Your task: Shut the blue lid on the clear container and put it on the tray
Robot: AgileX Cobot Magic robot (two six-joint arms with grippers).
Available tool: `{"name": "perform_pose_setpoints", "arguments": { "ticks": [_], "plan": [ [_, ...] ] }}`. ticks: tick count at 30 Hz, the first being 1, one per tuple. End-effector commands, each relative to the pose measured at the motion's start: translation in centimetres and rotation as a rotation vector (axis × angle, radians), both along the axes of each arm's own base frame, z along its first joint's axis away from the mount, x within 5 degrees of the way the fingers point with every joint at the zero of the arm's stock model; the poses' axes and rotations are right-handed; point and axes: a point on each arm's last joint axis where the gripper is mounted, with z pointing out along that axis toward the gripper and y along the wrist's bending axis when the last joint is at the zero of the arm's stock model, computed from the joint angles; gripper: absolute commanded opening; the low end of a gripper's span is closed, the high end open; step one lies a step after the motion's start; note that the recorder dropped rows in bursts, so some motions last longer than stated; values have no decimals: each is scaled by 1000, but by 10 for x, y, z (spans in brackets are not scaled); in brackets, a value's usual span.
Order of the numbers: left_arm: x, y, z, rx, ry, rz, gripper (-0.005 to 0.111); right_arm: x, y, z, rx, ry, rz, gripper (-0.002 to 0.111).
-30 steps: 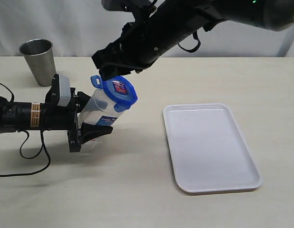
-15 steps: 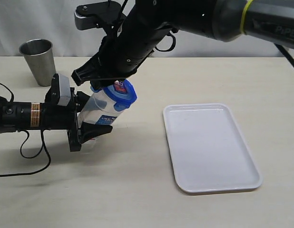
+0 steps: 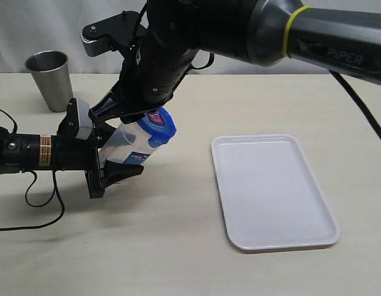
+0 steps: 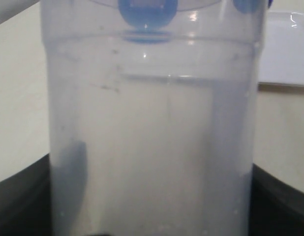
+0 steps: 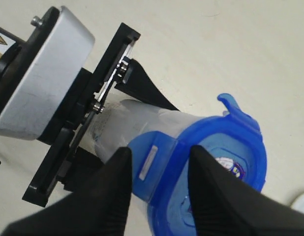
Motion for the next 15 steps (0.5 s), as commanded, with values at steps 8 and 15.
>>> {"name": "perform_pose_setpoints", "arguments": {
  "ticks": [8, 15],
  "plan": [
    [0, -3, 9, -73, -24, -15, 0, -8, 8, -34, -157, 60, 61, 27],
    [0, -3, 10, -79, -25, -17, 0, -9, 13, -49, -213, 65, 68, 27]
  ]
}}
